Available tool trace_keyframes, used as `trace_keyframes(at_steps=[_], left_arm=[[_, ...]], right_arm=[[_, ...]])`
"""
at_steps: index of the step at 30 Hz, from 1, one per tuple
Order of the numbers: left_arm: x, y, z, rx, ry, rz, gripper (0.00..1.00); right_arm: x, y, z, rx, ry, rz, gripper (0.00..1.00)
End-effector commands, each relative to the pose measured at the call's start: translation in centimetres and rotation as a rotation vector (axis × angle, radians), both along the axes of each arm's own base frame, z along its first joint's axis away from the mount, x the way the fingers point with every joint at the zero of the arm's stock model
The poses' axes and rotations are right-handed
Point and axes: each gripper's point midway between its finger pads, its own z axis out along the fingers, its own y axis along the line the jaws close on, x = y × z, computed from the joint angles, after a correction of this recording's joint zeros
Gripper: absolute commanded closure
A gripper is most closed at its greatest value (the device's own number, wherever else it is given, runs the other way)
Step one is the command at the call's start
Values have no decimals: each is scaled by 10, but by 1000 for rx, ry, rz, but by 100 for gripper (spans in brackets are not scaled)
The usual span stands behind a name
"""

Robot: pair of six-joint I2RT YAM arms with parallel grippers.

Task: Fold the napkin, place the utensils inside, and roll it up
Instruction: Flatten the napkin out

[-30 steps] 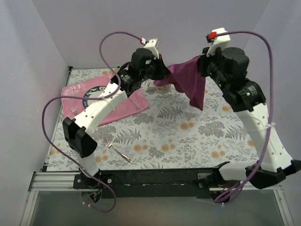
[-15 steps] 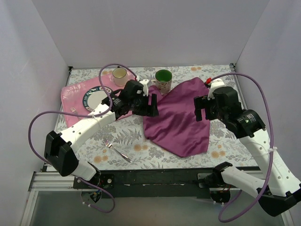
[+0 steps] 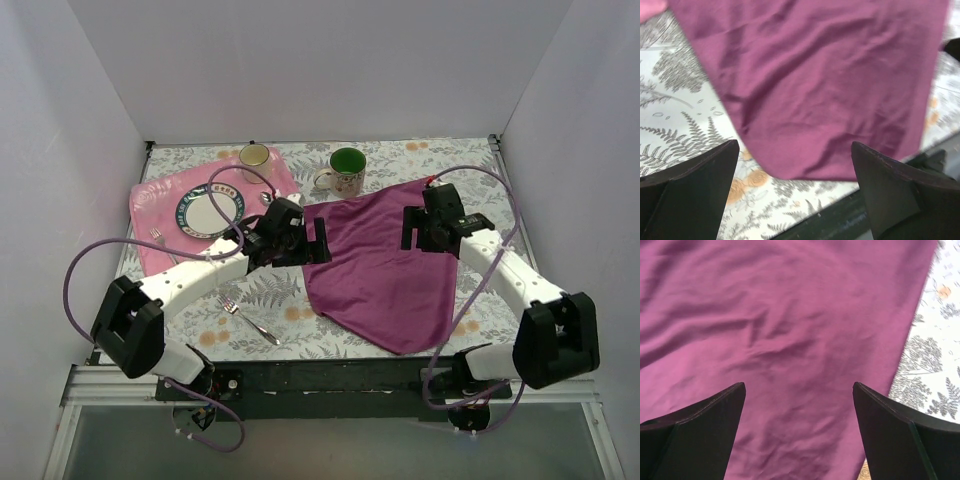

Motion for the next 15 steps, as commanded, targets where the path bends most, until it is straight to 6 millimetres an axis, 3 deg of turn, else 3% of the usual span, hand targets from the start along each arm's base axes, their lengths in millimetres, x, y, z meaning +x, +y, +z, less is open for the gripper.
trace_keyframes(at_steps=[1,3,7,9,10,15], left_arm=[[13,27,-46,67,12,217,3],[12,26,-58,64,31,232,2],[22,12,-68,36,47,225,3],[27,10,-82,54,67,237,4],[32,7,-81,51,65,246,4],[45,9,-100,75,98,290,7]], right_arm=[[39,-41,-1,-25,-75,-208,4],[45,-70,-13,-14,-46,-310,4],[50,-109,-34,3,-15,-419,5],[55,-111,-47,43,17,-405,11],[55,-112,-52,57,34,-397,19],[50,-113,-85,65,118,-397,23]])
